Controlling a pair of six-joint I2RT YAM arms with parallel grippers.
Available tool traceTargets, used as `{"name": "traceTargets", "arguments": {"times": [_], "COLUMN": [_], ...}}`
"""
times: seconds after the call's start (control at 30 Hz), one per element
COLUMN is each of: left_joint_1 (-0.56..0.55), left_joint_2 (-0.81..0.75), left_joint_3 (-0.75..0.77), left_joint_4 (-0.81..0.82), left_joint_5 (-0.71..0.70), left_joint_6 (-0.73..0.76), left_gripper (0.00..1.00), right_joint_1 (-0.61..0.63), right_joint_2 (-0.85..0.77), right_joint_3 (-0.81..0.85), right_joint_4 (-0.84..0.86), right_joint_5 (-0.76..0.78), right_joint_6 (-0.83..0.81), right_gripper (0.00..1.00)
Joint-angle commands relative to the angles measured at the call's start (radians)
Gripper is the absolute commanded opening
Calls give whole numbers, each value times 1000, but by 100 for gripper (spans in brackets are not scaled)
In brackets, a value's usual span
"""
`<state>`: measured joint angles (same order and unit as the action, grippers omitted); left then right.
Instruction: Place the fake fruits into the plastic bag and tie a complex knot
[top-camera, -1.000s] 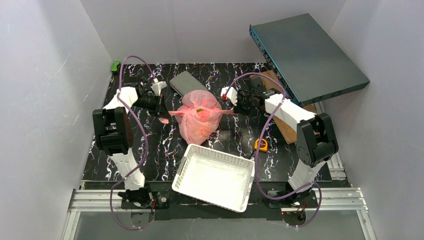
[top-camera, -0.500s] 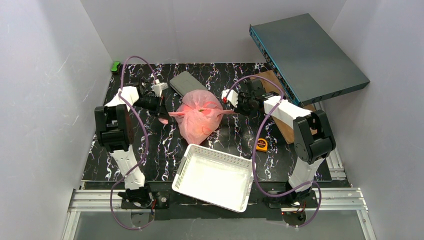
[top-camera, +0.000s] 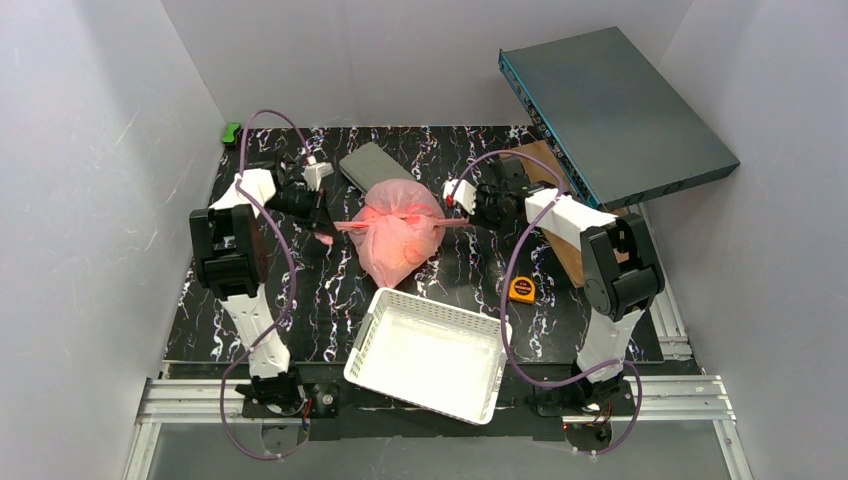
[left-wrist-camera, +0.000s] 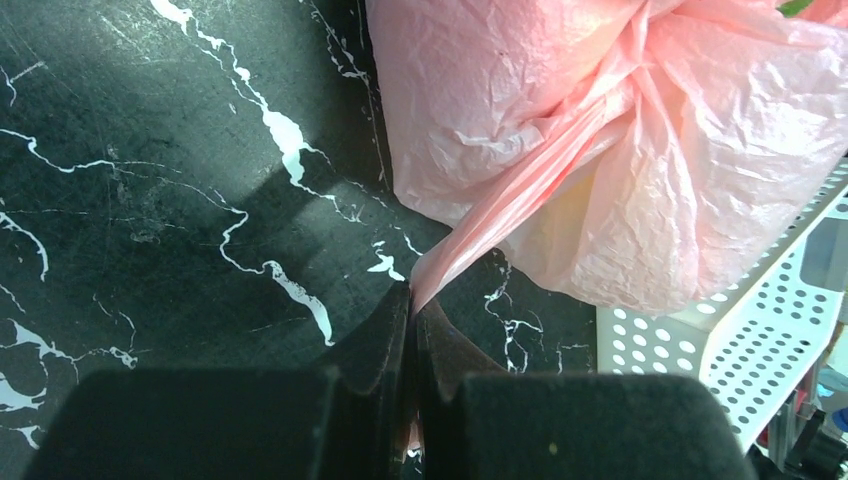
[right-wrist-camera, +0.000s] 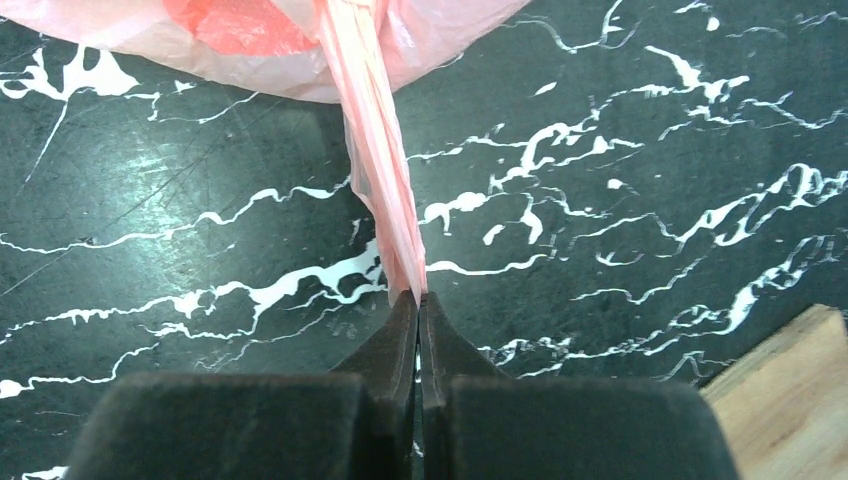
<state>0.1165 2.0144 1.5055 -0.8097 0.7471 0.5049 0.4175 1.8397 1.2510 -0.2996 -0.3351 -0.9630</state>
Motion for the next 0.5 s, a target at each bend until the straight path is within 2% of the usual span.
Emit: {"name": "traceTargets", "arguments": {"times": [0.0,0.2,0.37,0.47], "left_joint_1": [153,198,211,210], "left_joint_2": [-89,-165,-139,-117], "left_joint_3": [72,97,-20,-38], "left_joint_4": [-47,-115,-43,-32], "left_joint_5": [-218,-175,-236,-258], "left_joint_6": [78,143,168,159], "left_gripper": [0,0,0,0], "right_joint_1": [-155,-156,-92,-38], "right_joint_2": [6,-74,-12,34], "right_joint_3": [90,100,80,126], "right_joint_4": [-226,-279,-246,-243], "right_joint_5": [374,292,306,309], "right_joint_6": [-43,-78,-23,21], "right_gripper": [1,1,1,1]}}
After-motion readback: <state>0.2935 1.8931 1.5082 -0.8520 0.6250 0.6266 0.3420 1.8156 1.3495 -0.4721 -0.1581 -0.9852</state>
